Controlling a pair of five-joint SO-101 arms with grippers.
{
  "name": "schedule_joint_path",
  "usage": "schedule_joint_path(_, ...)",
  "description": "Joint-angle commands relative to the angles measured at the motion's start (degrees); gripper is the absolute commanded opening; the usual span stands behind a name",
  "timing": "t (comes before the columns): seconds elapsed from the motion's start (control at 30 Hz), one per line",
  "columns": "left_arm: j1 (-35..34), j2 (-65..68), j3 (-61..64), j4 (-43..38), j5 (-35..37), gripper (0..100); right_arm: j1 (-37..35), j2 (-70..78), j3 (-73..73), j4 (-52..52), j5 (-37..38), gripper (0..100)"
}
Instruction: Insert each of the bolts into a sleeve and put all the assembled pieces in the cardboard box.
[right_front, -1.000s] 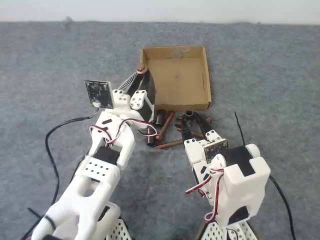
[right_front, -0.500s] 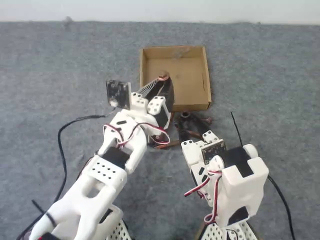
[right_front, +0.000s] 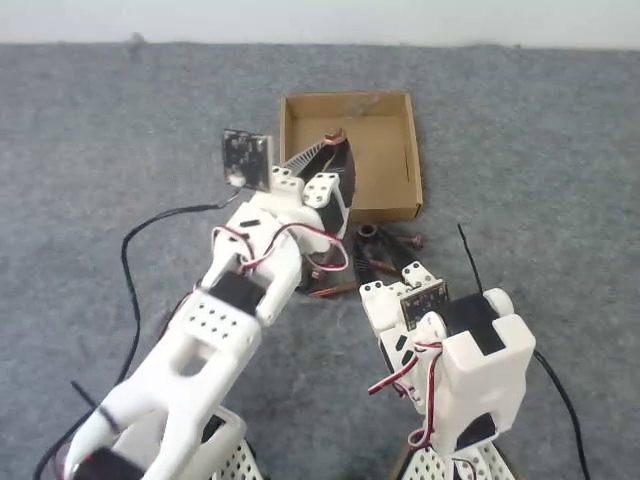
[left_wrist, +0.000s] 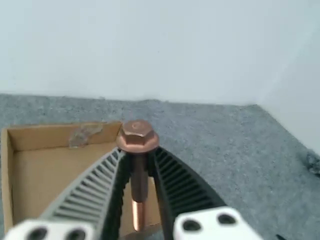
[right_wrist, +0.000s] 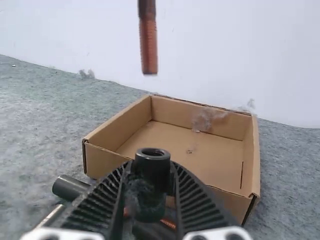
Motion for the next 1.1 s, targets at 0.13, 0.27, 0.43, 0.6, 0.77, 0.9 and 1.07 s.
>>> schedule_joint_path(0.13,2.9,5.0,-5.3,0.4,0.4,1,-0.2,-2.4,0.3,-0.8,1.0,0.6)
schedule_joint_path(0.27,5.2,5.0,-3.8,0.1,0.3,1,0.0,-2.4,0.2,-0.8,0.7,0.6)
schedule_joint_path(0.43,4.8,5.0,-3.4,0.5,0.3,1,0.0,-2.4,0.2,-0.8,0.7,0.6)
schedule_joint_path(0.6,4.8,5.0,-1.4,0.4,0.3,1,0.0,-2.4,0.2,-0.8,0.7,0.6)
schedule_joint_path(0.77,4.8,4.9,-0.7,0.4,0.3,1,0.1,-2.4,0.2,-0.8,0.9,0.6)
schedule_joint_path(0.9,4.9,2.1,1.5,0.4,0.3,1,0.1,-2.4,0.2,-0.8,0.9,0.6)
schedule_joint_path(1.07,5.3,-6.9,7.2,0.4,0.3,1,0.2,-2.4,-0.4,-0.8,0.9,0.6)
